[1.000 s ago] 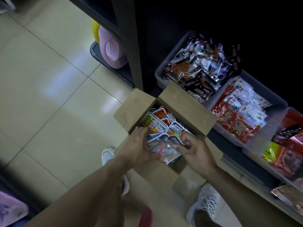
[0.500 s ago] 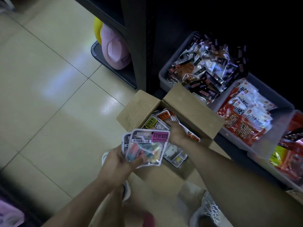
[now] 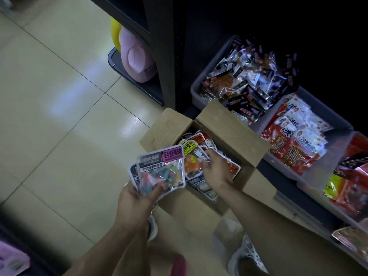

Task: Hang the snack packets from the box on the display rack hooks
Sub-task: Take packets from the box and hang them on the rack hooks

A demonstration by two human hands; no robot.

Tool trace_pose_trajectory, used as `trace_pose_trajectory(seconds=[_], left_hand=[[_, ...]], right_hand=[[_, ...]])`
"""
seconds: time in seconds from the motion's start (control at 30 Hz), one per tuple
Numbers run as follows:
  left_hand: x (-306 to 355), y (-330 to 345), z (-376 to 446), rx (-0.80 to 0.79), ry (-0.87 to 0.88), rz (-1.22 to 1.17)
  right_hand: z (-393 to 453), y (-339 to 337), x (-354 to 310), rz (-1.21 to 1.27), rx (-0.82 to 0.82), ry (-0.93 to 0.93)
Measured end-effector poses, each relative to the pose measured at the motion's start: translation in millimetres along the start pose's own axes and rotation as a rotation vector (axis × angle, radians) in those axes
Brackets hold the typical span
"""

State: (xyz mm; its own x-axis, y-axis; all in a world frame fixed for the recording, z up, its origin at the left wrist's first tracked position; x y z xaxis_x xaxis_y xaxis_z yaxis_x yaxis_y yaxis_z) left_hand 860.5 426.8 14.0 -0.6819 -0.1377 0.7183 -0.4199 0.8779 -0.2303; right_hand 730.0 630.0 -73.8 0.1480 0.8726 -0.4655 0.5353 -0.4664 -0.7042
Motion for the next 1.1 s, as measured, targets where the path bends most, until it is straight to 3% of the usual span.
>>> trace_pose_trajectory(seconds=[0.17, 0.33, 0.47, 0.6, 0.7, 0.93, 1.1], left_hand=[[15.5, -5.6, -7.3, 0.096, 0.017, -0.004], [70.3, -3.4, -27.0, 0.093, 0.018, -0.027], [132.6, 9.0, -65.0, -0.039, -0.015, -0.087], [207.7, 24.1, -128.6, -0.377, 0.04, -0.083], [256.6, 25.7, -178.2, -0.544, 0.028, -0.155], [337.7, 13.6, -251.9, -0.501, -0.044, -0.259], [384.7, 24.0, -298.9, -0.563, 0.27, 0.065]], right_hand=[[-54.7, -76.2, -4.9, 0.309, 0.27, -0.017], [-130.9, -179.8, -25.2, 0.523, 0.33, -0.047], [-193.6, -255.7, -47.6, 0.756, 0.208, -0.015], [-237.0, -302.5, -66.1, 1.061, 0.026, 0.064], [-261.7, -332.4, -88.0, 1.132, 0.043, 0.142], [-316.6, -375.7, -120.6, 1.206, 0.196, 0.181], [-353.1, -392.9, -139.9, 1.5, 0.323, 0.204]])
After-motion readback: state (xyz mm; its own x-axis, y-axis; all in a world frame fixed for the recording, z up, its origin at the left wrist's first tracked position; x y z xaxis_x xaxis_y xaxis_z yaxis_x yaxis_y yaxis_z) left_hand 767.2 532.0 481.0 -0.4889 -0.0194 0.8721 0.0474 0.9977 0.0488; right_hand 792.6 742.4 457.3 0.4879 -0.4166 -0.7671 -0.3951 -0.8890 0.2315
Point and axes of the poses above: each hand's wrist, its own z-axis towards the middle knuckle, its own y-axis out of the palm, x = y × z, the point moved 4 cm from there along z, towards the middle knuckle, and after that the axes turned 3 degrees about -z, right-handed, at the moved point
